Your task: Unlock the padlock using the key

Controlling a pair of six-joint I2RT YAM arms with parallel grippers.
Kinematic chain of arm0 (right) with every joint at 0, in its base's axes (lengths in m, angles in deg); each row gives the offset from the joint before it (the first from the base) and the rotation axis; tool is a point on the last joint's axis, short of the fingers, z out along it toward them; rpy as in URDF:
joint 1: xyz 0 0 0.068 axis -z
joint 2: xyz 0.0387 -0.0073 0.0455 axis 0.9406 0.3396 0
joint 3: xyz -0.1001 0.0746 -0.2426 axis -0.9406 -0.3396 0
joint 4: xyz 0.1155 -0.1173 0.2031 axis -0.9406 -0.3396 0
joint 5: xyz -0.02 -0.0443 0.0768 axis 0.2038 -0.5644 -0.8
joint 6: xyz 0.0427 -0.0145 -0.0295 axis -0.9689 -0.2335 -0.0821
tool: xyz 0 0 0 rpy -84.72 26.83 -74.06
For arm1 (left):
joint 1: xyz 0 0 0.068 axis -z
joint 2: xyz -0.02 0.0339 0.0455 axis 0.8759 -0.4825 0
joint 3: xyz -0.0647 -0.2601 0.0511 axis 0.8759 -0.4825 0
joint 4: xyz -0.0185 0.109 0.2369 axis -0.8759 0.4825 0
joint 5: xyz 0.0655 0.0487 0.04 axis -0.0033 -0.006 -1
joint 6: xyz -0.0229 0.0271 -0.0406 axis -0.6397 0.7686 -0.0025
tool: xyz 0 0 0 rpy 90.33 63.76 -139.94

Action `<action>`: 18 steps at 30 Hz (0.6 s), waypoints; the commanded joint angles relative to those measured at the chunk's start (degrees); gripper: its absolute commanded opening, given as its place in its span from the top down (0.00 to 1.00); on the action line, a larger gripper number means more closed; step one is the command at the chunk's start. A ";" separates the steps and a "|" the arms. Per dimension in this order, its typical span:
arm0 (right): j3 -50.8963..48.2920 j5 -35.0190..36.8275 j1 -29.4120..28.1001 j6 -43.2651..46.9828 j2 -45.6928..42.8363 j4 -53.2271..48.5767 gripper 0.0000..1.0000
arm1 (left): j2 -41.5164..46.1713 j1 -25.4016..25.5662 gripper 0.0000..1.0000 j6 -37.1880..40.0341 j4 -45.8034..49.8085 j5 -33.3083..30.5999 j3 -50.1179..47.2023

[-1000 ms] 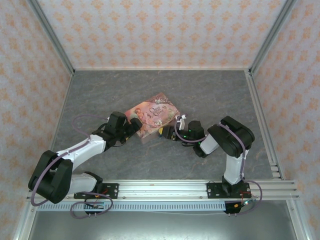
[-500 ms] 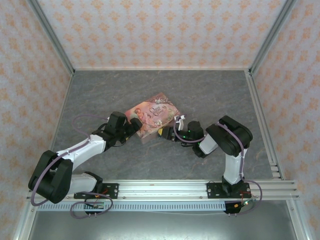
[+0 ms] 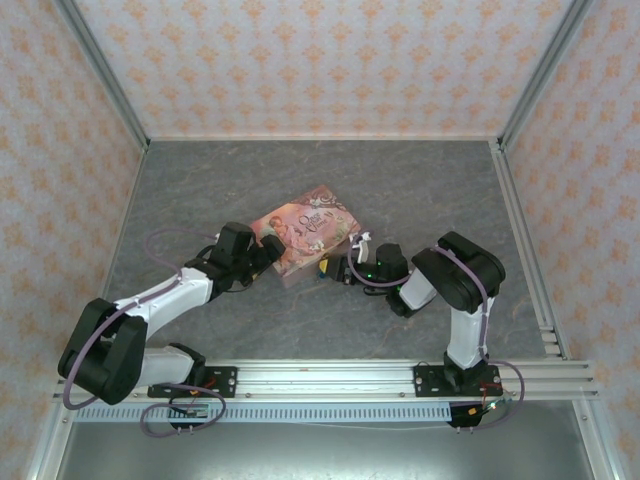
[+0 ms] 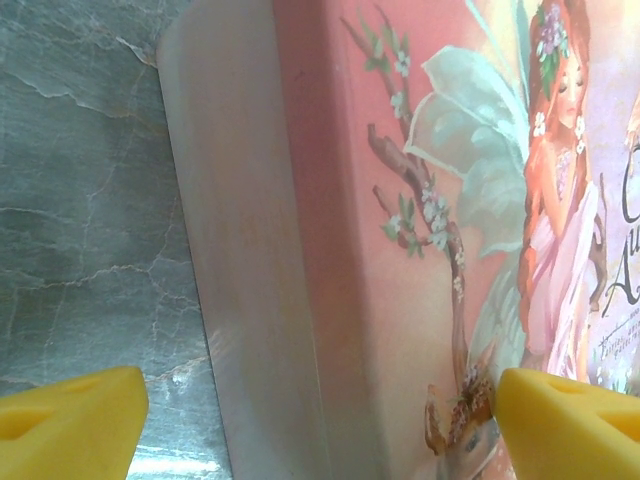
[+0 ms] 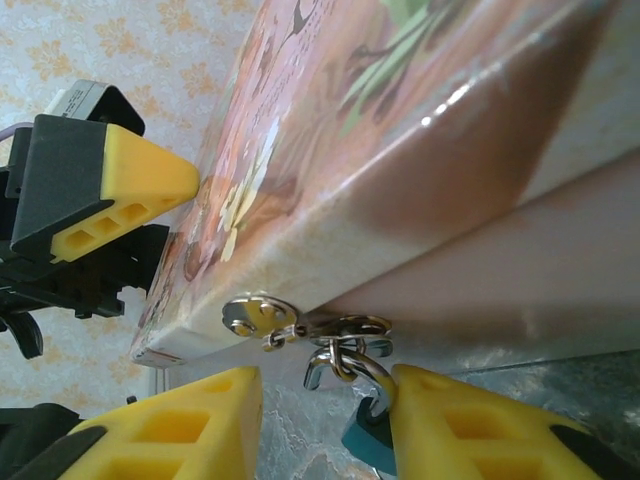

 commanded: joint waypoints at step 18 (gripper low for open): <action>-0.86 0.16 -0.26 2.12 -2.28 -0.37 0.94 | -1.58 0.57 0.10 0.71 5.56 -1.96 -0.45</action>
